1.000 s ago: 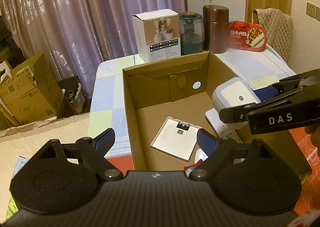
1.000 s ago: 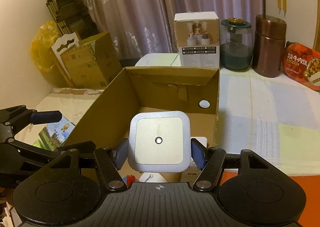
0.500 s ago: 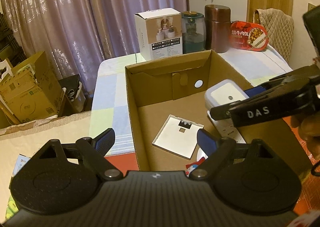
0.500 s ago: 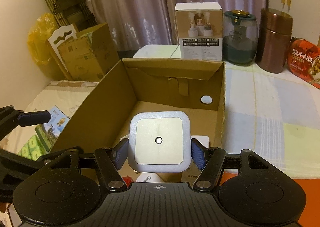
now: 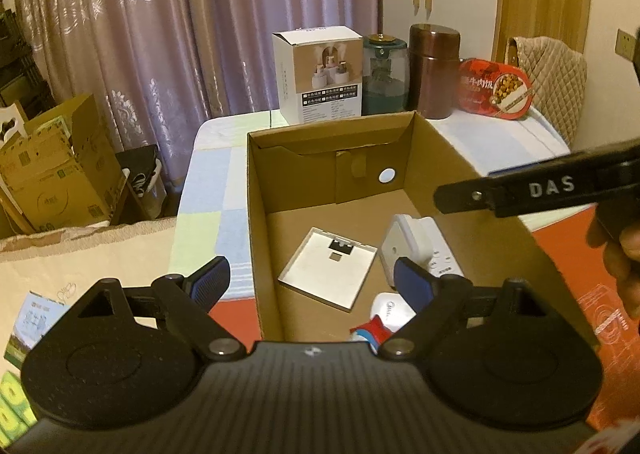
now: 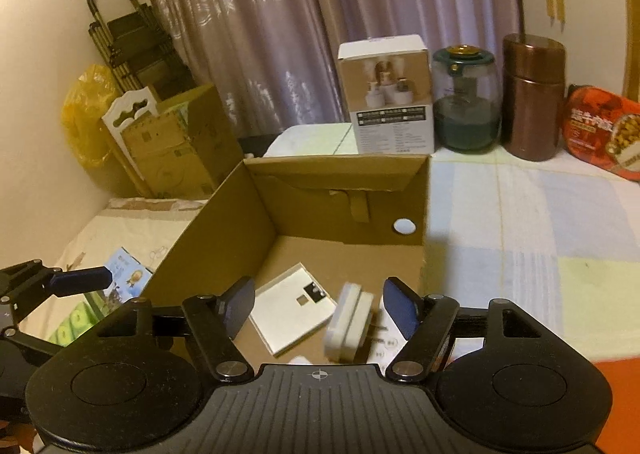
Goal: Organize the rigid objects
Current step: 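Open the right tool to drop the night-light into the box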
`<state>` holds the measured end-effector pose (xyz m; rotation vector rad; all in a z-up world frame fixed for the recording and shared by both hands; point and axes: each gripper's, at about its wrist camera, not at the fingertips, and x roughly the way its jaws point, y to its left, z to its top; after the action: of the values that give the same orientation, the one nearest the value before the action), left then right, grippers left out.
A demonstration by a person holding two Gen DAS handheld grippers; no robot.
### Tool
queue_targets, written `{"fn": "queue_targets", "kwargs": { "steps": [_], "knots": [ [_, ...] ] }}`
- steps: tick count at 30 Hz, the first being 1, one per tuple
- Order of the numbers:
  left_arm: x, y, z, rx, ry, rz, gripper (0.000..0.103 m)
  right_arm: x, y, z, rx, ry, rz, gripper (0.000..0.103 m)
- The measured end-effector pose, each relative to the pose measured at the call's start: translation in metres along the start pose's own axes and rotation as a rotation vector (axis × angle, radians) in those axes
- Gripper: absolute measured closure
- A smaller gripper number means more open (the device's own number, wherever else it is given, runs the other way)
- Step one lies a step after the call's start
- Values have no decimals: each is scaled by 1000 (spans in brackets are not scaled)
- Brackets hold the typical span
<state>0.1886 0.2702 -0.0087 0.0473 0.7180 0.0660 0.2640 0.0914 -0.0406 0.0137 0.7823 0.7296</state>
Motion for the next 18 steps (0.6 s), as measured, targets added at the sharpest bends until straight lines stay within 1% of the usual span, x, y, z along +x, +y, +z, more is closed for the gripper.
{"fn": "queue_targets", "kwargs": {
  "steps": [5,8,10,12,14,18],
  "knots": [
    [-21,-7,-6,-44,-11,-13,16,-35,2,-12,21,-11,-7,33],
    [-38,-14,-9,-64,-20,-28,16,-57,8,-22,0,-4,-41,30],
    [-51,-20,-12,-72,-28,-24,11,-73,11,-31,-11,-9,-55,26],
    [-64,-25,-15,-84,-38,-27,9,-88,13,-38,-11,-17,-75,23],
    [-77,-28,-18,-108,-47,-30,5,-105,15,-46,10,-30,-91,19],
    [-102,-36,-27,-126,-54,-15,1,-135,24,-60,24,-54,-94,14]
  ]
}}
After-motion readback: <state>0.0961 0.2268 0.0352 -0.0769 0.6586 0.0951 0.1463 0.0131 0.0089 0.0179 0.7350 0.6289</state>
